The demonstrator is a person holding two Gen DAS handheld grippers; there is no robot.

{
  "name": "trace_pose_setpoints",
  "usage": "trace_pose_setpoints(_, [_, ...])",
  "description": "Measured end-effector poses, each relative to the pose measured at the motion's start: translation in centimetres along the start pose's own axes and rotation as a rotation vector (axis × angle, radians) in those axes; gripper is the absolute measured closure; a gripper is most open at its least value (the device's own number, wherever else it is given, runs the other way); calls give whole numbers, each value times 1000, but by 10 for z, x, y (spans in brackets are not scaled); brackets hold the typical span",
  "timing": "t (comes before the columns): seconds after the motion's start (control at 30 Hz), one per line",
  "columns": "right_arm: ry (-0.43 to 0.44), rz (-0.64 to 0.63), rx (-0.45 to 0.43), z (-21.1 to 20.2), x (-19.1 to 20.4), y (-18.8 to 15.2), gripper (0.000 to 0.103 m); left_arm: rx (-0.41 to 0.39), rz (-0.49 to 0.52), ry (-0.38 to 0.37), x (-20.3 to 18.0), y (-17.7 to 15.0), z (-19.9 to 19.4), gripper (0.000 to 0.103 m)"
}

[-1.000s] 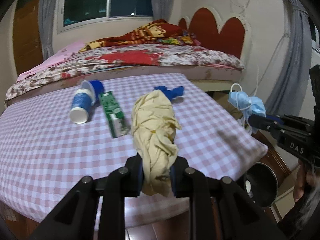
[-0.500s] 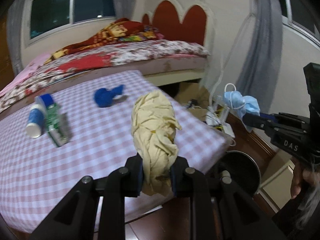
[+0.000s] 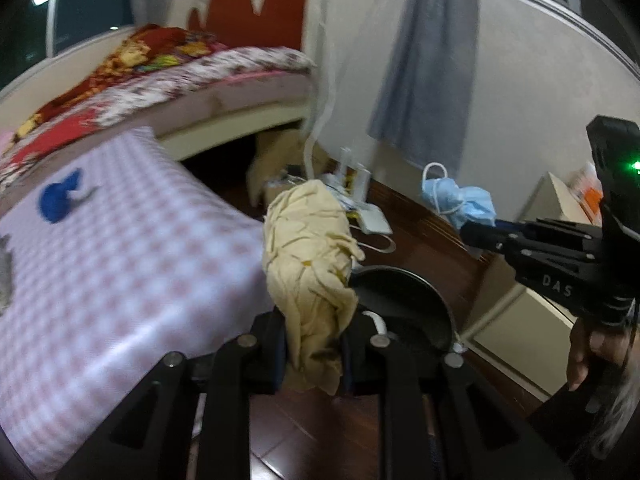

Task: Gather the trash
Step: 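Carry the beige cloth and blue mask over the black bin, then open both tools over the black bin to drop the cloth and mask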

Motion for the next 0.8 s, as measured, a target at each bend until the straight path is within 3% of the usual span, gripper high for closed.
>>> trace_pose_setpoints(0.3, [-12,19,119,15,-47,-51,91,122,15,-107,-44,-25,52,81])
trace_pose_setpoints(0.8, [42,-55,333,81,-67,-107,91,265,-21,-157,-58,-58,117,81])
Point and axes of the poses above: each gripper's, at about its wrist camera, not at the fingertips, and z roughly the way its jaws point, x to its left, y to its top, the point moved 4 cm from there along z, roughly the way its jaws point, and after that the axes turned 7 degrees about -x, right-handed, at the moved point
